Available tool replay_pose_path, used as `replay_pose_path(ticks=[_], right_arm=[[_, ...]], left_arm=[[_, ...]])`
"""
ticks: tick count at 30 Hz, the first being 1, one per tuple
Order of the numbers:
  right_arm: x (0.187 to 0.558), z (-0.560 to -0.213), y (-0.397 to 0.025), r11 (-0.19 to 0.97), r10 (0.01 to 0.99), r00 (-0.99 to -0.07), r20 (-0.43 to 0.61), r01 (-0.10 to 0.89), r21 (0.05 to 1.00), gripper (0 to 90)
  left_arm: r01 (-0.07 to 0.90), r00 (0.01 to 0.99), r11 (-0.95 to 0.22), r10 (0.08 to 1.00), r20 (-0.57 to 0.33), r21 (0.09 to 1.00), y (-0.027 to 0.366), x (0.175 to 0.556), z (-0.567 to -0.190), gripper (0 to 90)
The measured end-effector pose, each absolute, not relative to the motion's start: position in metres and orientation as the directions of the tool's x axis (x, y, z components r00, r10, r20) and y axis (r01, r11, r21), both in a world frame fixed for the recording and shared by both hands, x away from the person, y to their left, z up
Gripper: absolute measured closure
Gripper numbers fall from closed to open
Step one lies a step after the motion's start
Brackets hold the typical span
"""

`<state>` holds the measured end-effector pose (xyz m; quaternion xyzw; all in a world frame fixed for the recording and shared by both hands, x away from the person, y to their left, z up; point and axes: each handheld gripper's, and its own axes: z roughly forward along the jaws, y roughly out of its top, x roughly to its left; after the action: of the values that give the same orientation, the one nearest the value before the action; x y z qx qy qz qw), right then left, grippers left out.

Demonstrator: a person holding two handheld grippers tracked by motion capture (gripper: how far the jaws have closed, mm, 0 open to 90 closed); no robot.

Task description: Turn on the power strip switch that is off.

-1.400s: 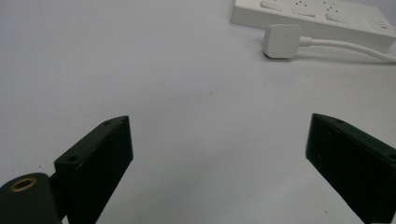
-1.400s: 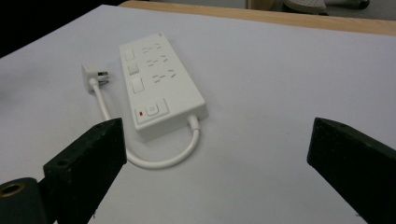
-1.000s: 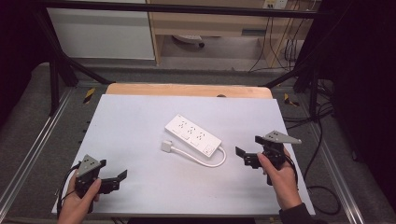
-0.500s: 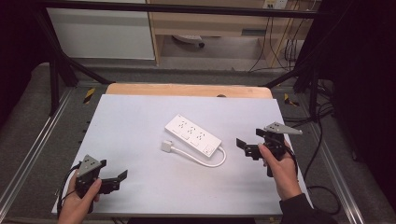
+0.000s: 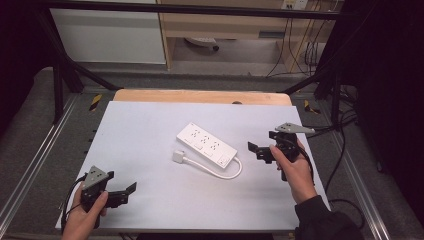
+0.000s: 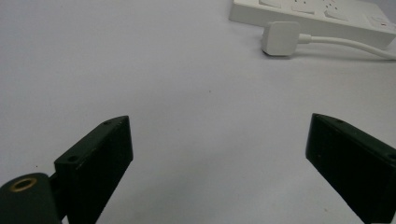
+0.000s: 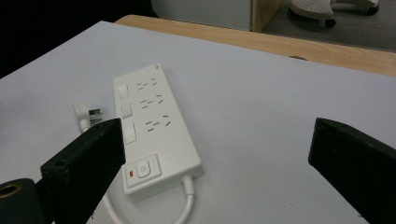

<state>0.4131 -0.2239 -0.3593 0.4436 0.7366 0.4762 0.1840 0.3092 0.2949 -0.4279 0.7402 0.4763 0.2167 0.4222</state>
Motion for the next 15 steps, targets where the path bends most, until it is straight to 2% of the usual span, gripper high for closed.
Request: replay_pose_path(ticks=[15], right_arm=[[0.436, -0.357, -0.199, 0.17, 0.823, -0.549, 0.144, 0.48, 0.86, 5.3]], left_arm=[[0.522, 0.457, -0.198, 0.886, -0.076, 0.83, 0.295, 0.31, -0.428, 7.3]])
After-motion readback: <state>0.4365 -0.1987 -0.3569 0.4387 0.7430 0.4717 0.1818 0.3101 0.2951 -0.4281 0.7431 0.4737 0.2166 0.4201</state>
